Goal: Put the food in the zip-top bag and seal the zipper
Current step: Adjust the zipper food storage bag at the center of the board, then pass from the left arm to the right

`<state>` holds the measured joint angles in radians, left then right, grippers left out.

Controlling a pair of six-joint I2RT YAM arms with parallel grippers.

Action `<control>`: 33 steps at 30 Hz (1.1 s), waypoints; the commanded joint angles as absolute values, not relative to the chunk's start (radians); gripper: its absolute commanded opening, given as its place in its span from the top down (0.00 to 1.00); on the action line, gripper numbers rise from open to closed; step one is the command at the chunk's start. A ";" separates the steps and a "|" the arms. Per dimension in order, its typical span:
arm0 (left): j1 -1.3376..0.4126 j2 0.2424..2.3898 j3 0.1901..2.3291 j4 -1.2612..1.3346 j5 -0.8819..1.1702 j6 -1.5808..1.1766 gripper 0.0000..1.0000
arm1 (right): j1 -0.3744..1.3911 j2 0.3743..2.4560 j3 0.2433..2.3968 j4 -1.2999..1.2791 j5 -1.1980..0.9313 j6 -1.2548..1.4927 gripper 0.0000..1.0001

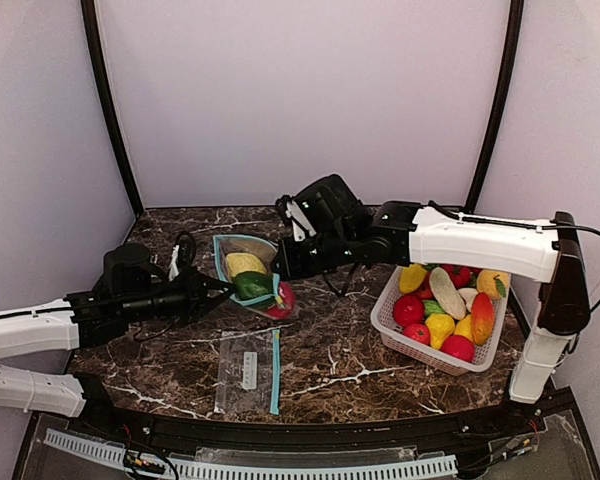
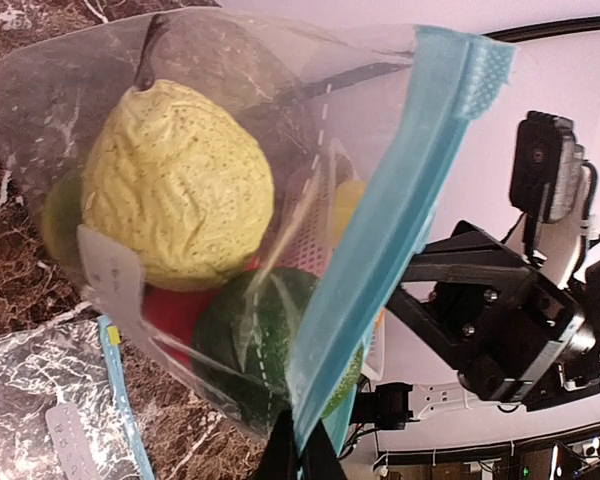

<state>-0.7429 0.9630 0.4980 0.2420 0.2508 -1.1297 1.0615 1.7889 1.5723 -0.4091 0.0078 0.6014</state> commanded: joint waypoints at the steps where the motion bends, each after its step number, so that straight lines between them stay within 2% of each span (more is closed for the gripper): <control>1: -0.752 0.956 0.553 0.294 0.278 -1.133 0.99 | 1.063 1.819 1.591 -0.494 0.124 0.603 1.00; 4: -0.751 0.968 0.548 0.273 0.252 -1.118 0.99 | 1.063 1.828 1.610 -0.525 0.120 0.586 0.98; 8: -0.750 0.978 0.498 0.323 0.203 -1.142 0.99 | 1.075 1.780 1.576 -0.483 0.079 0.547 0.57; 10: -0.750 0.978 0.487 0.337 0.180 -1.155 0.99 | 1.083 1.726 1.522 -0.444 0.062 0.529 0.45; 12: -0.750 0.975 0.484 0.332 0.159 -1.156 0.99 | 1.093 1.674 1.444 -0.398 0.044 0.516 0.38; 15: -0.749 0.976 0.483 0.331 0.150 -1.152 0.99 | 1.113 1.614 1.357 -0.350 0.016 0.509 0.37; 23: -0.745 0.956 0.458 0.324 0.153 -1.148 0.99 | 1.135 1.599 1.186 -0.176 -0.128 0.612 0.48; 33: -0.745 0.923 0.444 0.315 0.149 -1.156 0.99 | 1.158 1.699 1.249 -0.155 -0.149 0.624 0.55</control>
